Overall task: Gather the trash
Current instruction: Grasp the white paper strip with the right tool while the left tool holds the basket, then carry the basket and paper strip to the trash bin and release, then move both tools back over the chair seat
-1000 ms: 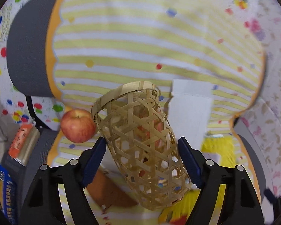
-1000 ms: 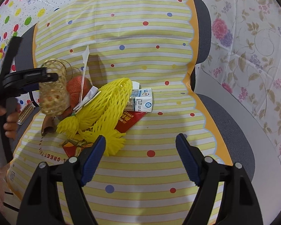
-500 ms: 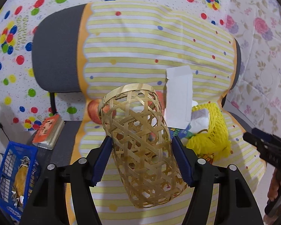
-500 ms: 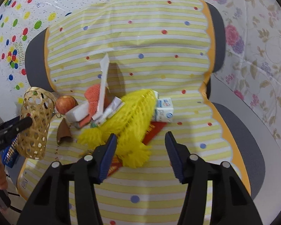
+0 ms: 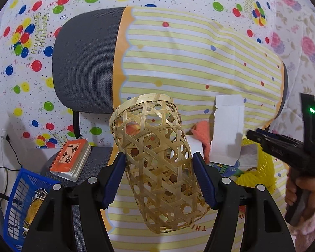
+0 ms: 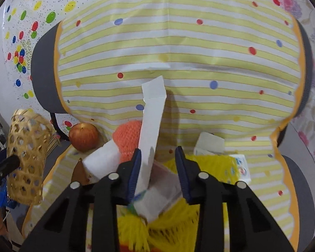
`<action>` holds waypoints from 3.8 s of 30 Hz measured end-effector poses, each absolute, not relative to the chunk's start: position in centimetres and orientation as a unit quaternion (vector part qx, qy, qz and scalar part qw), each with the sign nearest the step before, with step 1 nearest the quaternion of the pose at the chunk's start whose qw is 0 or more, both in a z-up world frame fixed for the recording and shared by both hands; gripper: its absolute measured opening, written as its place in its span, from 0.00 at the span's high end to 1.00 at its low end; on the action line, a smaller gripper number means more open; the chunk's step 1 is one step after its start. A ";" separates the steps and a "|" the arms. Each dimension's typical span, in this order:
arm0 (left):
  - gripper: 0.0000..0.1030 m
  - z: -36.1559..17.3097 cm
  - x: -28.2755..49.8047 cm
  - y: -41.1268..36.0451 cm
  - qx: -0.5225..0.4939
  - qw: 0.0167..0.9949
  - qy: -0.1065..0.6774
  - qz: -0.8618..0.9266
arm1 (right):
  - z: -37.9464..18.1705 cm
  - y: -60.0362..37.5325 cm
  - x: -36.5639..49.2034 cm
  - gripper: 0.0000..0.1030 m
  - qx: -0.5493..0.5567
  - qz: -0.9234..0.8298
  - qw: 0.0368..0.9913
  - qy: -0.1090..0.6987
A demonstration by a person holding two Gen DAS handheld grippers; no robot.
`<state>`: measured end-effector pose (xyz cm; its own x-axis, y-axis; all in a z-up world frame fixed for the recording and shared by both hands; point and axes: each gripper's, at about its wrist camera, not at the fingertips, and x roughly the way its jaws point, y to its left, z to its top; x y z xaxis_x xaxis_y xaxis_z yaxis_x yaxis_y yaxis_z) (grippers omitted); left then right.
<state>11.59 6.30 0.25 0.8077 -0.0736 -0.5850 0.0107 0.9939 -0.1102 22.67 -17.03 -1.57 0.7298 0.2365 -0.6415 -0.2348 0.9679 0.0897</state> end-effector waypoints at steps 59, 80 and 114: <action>0.36 -1.1 -10.5 -19.2 0.039 0.868 0.284 -0.406 | 1.0 -36.5 -22.7 0.98 0.107 -0.176 0.940 0.272; 0.36 -8.1 -13.4 -26.2 0.100 0.827 0.332 -0.441 | -8.3 -40.3 -22.6 0.98 0.151 -0.168 0.906 0.359; 0.24 -5.0 -9.9 -19.4 0.058 0.879 0.323 -0.345 | -5.1 -38.9 -18.6 0.72 0.133 -0.126 0.919 0.348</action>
<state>-9.91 -19.40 -5.04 0.5534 -0.5688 -0.6085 0.6437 0.7557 -0.1210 -18.56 -38.88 -5.07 0.7254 -0.1397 -0.6740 0.3245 0.9329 0.1559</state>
